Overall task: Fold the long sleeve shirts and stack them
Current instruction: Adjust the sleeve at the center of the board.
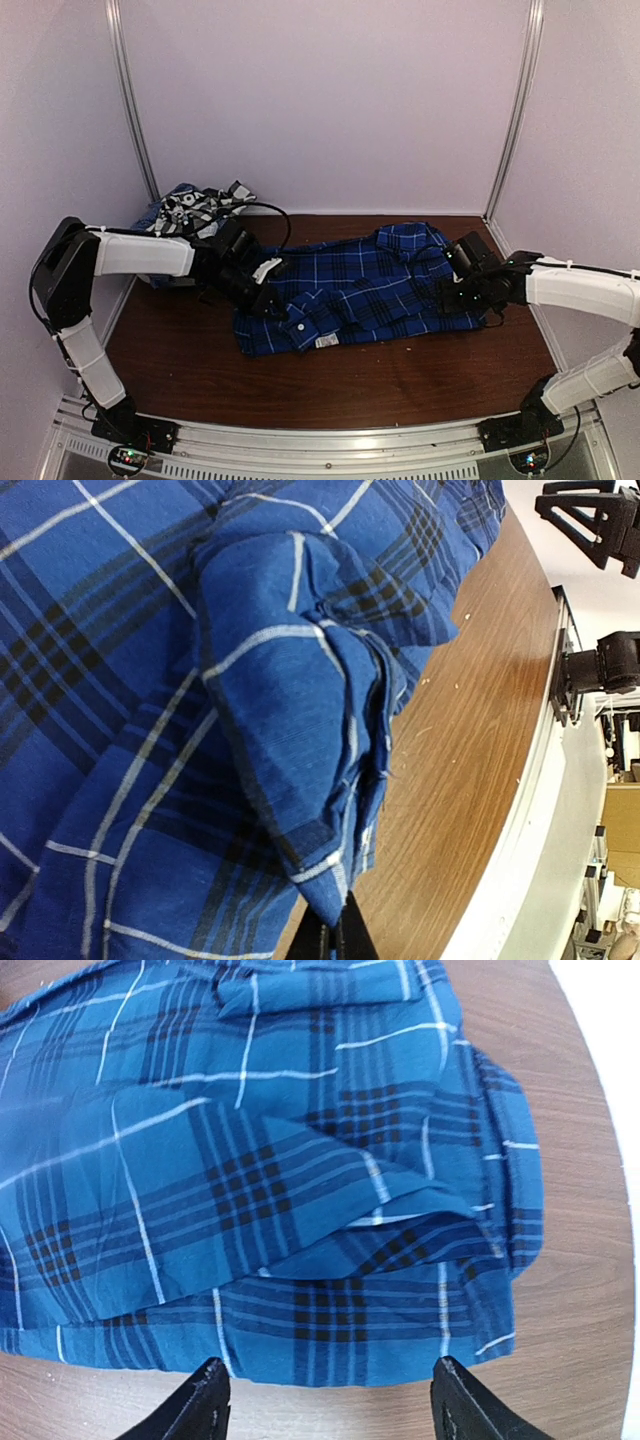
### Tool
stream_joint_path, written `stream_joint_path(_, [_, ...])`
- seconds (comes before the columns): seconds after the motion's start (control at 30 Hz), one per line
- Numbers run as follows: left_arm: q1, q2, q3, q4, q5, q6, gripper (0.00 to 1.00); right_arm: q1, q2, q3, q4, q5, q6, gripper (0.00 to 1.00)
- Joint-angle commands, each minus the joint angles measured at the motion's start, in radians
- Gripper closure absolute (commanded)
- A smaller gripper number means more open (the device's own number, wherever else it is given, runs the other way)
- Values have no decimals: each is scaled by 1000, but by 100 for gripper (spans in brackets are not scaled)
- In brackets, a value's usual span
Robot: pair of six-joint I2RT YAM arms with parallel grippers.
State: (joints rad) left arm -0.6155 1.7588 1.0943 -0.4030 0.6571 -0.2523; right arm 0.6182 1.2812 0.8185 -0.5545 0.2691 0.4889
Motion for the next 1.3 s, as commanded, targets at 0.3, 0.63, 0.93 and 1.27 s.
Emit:
stream_joint_path(0.3, [122,-7,122,-309,49,152,100,-19,-82,21,-5,142,-23,30])
stream_joint_path(0.63, [135,97,115,-310,21,174,94,-18,-74,1,9,133,-25,30])
stream_joint_path(0.93, [151,67,169,-284,-205,136,64,-19,-62,-8,38,112,-31,30])
stream_joint_path(1.27, [133,-139,55,25,-130,-47,43,-20,24,7,171,-2,-88,29])
